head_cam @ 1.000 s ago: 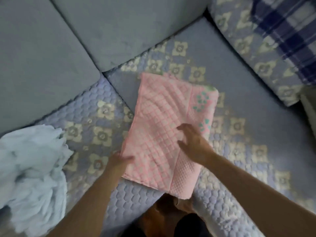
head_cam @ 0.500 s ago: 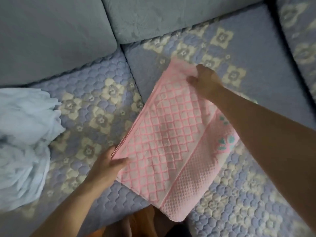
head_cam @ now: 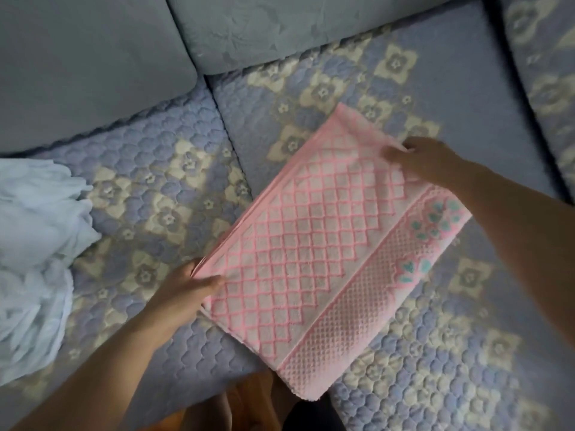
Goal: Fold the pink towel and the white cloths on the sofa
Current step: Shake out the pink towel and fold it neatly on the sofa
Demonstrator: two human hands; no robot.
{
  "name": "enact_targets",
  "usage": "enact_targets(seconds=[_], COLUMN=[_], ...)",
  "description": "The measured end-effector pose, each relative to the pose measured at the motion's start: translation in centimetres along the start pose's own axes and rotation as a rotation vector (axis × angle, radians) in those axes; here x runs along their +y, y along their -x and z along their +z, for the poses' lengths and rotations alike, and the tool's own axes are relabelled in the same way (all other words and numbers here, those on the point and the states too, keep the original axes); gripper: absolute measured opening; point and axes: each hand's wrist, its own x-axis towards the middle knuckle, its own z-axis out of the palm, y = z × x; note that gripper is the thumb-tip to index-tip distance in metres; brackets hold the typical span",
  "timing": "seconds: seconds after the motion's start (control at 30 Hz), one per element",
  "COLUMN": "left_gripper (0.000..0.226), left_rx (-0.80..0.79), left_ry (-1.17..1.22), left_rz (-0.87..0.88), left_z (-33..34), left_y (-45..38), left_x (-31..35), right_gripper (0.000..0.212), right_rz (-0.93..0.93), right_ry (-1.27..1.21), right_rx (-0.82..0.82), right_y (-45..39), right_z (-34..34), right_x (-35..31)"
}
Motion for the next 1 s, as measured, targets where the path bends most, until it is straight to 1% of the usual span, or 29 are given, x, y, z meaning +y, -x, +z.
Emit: enact_targets(seconds=[0.03, 0.1, 0.13, 0.17, 0.2, 0.23, 0.27, 0.3, 0.33, 0.37, 0.4, 0.43, 0.47, 0.5, 0.53, 0.57, 0.6, 0.63, 0.67, 0.73, 0.77, 0.87, 0.9, 0.93, 1.0], left_gripper=[0.029, 0.03, 0.03, 0.03, 0.03, 0.025, 0.02, 0.016, 0.016, 0.019, 0.024, 0.03, 0.039, 0.052, 0.064, 0.071, 0.073, 0.071, 0.069, 0.066, 0.066, 0.064, 0.063, 0.063, 0.066], left_rx=[-0.008, -0.003, 0.005, 0.018, 0.033, 0.053, 0.071, 0.089, 0.103, 0.124, 0.159, 0.232, 0.342, 0.426, 0.446, 0.405, 0.335, 0.268, 0.222, 0.195, 0.199, 0.242, 0.241, 0.234, 0.234], left_ry=[0.014, 0.038, 0.044, 0.038, 0.024, 0.002, -0.022, -0.061, -0.102, -0.169, -0.307, -0.529, -0.772, -0.995, -1.133, -1.191, -1.209, -1.215, -1.219, -1.272, -1.298, -1.331, -1.347, -1.361, -1.37], left_rz=[0.004, 0.013, 0.019, 0.026, 0.026, 0.018, 0.012, 0.006, 0.0, -0.011, -0.008, 0.023, 0.11, 0.267, 0.46, 0.625, 0.748, 0.834, 0.895, 0.983, 1.038, 1.221, 1.253, 1.248, 1.141], left_z=[-0.1, -0.1, 0.0, 0.1, 0.3, 0.5, 0.7, 0.9, 1.1, 1.3, 1.4, 1.6, 1.9, 2.5, 3.5, 4.8, 6.4, 7.9, 9.5, 12.0, 13.0, 14.9, 15.4, 15.9, 16.5], left_y=[0.2, 0.5, 0.6, 0.7, 0.7, 0.9, 0.9, 0.8, 0.8, 0.9, 1.0, 1.2, 1.3, 1.6, 2.0, 2.5, 2.6, 2.0, 1.1, -1.6, -3.2, -8.2, -9.7, -11.2, -13.9], left_x=[-0.2, -0.6, -0.7, -0.7, -0.7, -0.5, -0.5, -0.5, -0.3, -0.1, 0.3, 1.0, 1.5, 2.2, 3.2, 4.5, 5.5, 6.3, 7.2, 9.5, 11.0, 15.9, 17.3, 18.4, 19.4], right_gripper=[0.076, 0.1, 0.099, 0.087, 0.07, 0.057, 0.056, 0.069, 0.087, 0.097, 0.095, 0.081, 0.066, 0.058, 0.058, 0.06, 0.062, 0.065, 0.066, 0.067, 0.067, 0.063, 0.062, 0.062, 0.065], right_rz=[0.029, 0.074, 0.096, 0.115, 0.128, 0.139, 0.153, 0.149, 0.155, 0.151, 0.139, 0.118, 0.077, 0.019, -0.046, -0.13, -0.211, -0.261, -0.279, -0.243, -0.21, -0.191, -0.16, -0.1, 0.071], right_ry=[-0.007, -0.012, -0.012, -0.019, -0.031, -0.032, -0.036, -0.076, -0.105, -0.078, -0.007, 0.093, 0.155, 0.151, 0.111, 0.093, 0.116, 0.154, 0.178, 0.143, 0.11, 0.091, 0.096, 0.109, 0.09], right_rx=[-0.05, -0.098, -0.117, -0.132, -0.12, -0.077, -0.018, 0.044, 0.121, 0.19, 0.248, 0.333, 0.453, 0.565, 0.648, 0.67, 0.63, 0.565, 0.517, 0.512, 0.536, 0.714, 0.752, 0.768, 0.72], right_y=[1.3, 3.5, 4.2, 4.9, 5.0, 4.9, 4.6, 4.3, 3.8, 3.5, 3.7, 4.1, 4.9, 6.0, 7.3, 8.4, 8.9, 9.2, 9.0, 8.0, 7.4, 7.1, 7.3, 7.1, 5.7], right_z=[-0.5, -0.6, -0.5, -0.2, 0.2, 0.7, 1.2, 1.6, 2.3, 2.9, 3.4, 3.9, 4.4, 5.1, 6.0, 7.1, 8.2, 9.3, 10.0, 10.1, 9.9, 9.8, 10.2, 11.0, 12.7], right_x=[1.5, 4.7, 6.2, 7.2, 8.0, 8.1, 8.3, 8.2, 8.2, 8.3, 8.3, 8.3, 8.0, 7.2, 6.0, 4.4, 3.0, 1.4, 0.3, -1.3, -1.3, -0.5, 0.3, 1.9, 6.2])
